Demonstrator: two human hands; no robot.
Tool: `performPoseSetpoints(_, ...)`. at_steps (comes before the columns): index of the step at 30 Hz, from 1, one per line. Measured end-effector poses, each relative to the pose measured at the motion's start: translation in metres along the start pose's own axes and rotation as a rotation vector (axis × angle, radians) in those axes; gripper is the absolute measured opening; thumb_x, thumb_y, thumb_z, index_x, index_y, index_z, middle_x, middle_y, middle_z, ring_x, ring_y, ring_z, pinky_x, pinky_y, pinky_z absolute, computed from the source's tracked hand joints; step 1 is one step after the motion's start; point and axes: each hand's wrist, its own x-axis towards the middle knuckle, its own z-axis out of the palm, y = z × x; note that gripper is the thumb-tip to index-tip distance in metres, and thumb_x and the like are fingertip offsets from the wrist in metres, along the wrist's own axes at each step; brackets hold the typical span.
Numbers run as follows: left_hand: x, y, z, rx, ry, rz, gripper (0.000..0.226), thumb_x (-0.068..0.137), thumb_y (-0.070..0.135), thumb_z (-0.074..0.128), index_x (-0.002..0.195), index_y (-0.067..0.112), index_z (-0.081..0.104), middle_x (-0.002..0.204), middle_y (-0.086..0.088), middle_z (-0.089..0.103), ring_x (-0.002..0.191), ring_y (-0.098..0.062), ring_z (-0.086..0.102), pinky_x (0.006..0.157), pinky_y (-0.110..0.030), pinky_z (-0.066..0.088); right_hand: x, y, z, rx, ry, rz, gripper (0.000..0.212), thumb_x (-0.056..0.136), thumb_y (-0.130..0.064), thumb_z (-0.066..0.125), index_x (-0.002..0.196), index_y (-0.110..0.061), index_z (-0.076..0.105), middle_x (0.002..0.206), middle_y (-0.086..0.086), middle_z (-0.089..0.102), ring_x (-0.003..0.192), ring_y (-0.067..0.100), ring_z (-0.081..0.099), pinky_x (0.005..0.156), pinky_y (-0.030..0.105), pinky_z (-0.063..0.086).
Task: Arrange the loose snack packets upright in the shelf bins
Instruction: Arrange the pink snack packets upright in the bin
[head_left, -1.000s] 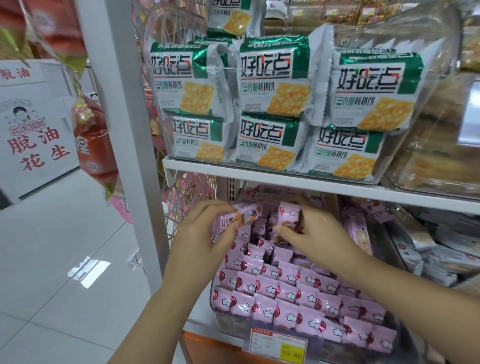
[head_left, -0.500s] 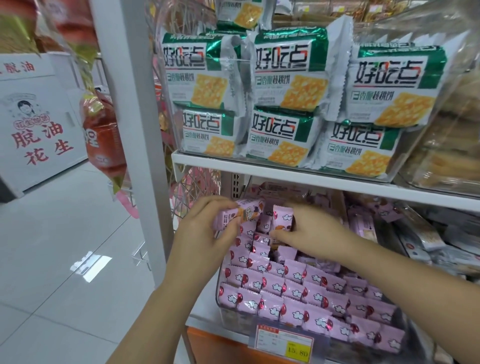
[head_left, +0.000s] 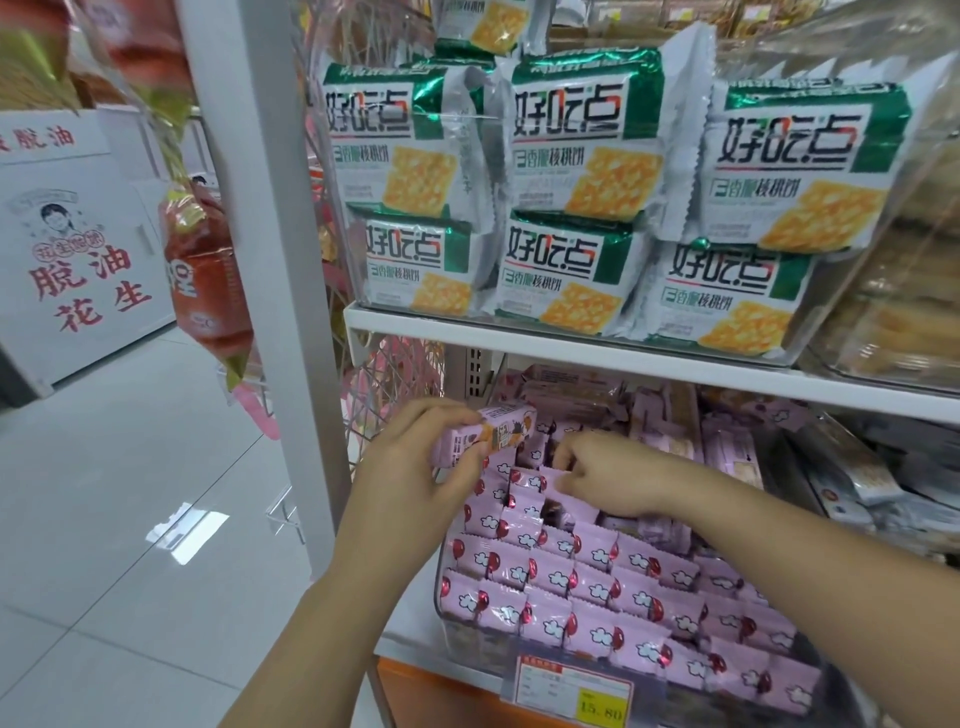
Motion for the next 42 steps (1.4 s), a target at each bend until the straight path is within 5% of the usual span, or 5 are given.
performPoseSetpoints(12, -0.001, 0.018, -0.002, -0.042, 0.036, 0.014, 0.032, 0.083, 0.016, 0.072, 0.106, 0.033, 0.059, 0.107, 0.024, 0.057, 0.102, 0.017, 0.048, 0.087, 0.001, 0.030, -0.040, 0.007, -0.004, -0.213, 0.157, -0.083, 0.020, 0.084, -0.042, 0.067, 0.098, -0.027, 0.066, 0.092, -0.014, 0.067, 0.086, 0.006, 0.061, 0.080, 0.027, 0.050)
performPoseSetpoints(18, -0.004, 0.021, 0.000, -0.062, -0.014, -0.039, 0.032, 0.083, 0.022, 0.072, 0.112, 0.029, 0.061, 0.109, 0.029, 0.055, 0.102, 0.026, 0.043, 0.083, 0.005, 0.028, -0.033, 0.017, -0.006, -0.121, 0.294, -0.078, 0.009, 0.093, -0.022, 0.056, 0.084, -0.025, 0.057, 0.071, -0.016, 0.053, 0.066, -0.001, 0.051, 0.055, 0.018, 0.039)
performPoseSetpoints(32, 0.015, 0.036, 0.007, -0.147, -0.159, -0.070, 0.032, 0.080, 0.037, 0.072, 0.109, 0.038, 0.057, 0.097, 0.032, 0.059, 0.092, 0.019, 0.053, 0.074, -0.002, 0.041, -0.036, 0.023, -0.011, -0.019, 0.398, -0.064, 0.007, 0.096, -0.024, 0.051, 0.091, -0.024, 0.046, 0.076, -0.014, 0.045, 0.075, 0.009, 0.048, 0.052, 0.007, 0.031)
performPoseSetpoints(36, 0.023, 0.038, 0.007, -0.118, -0.300, -0.069, 0.032, 0.082, 0.033, 0.071, 0.104, 0.048, 0.055, 0.100, 0.028, 0.061, 0.081, -0.002, 0.061, 0.071, -0.011, 0.044, -0.040, 0.022, -0.013, -0.016, 0.417, -0.064, 0.002, 0.097, -0.022, 0.048, 0.095, -0.020, 0.049, 0.073, -0.015, 0.042, 0.073, 0.009, 0.047, 0.052, 0.008, 0.032)
performPoseSetpoints(42, 0.033, 0.026, 0.024, 0.043, -0.571, -0.024, 0.039, 0.084, 0.030, 0.071, 0.121, 0.034, 0.060, 0.108, 0.015, 0.058, 0.080, 0.019, 0.049, 0.072, 0.000, 0.035, -0.065, 0.020, -0.019, 0.263, 0.555, 0.001, 0.015, 0.100, -0.030, 0.042, 0.088, -0.023, 0.048, 0.072, 0.003, 0.065, 0.051, -0.001, 0.058, 0.044, 0.014, 0.039)
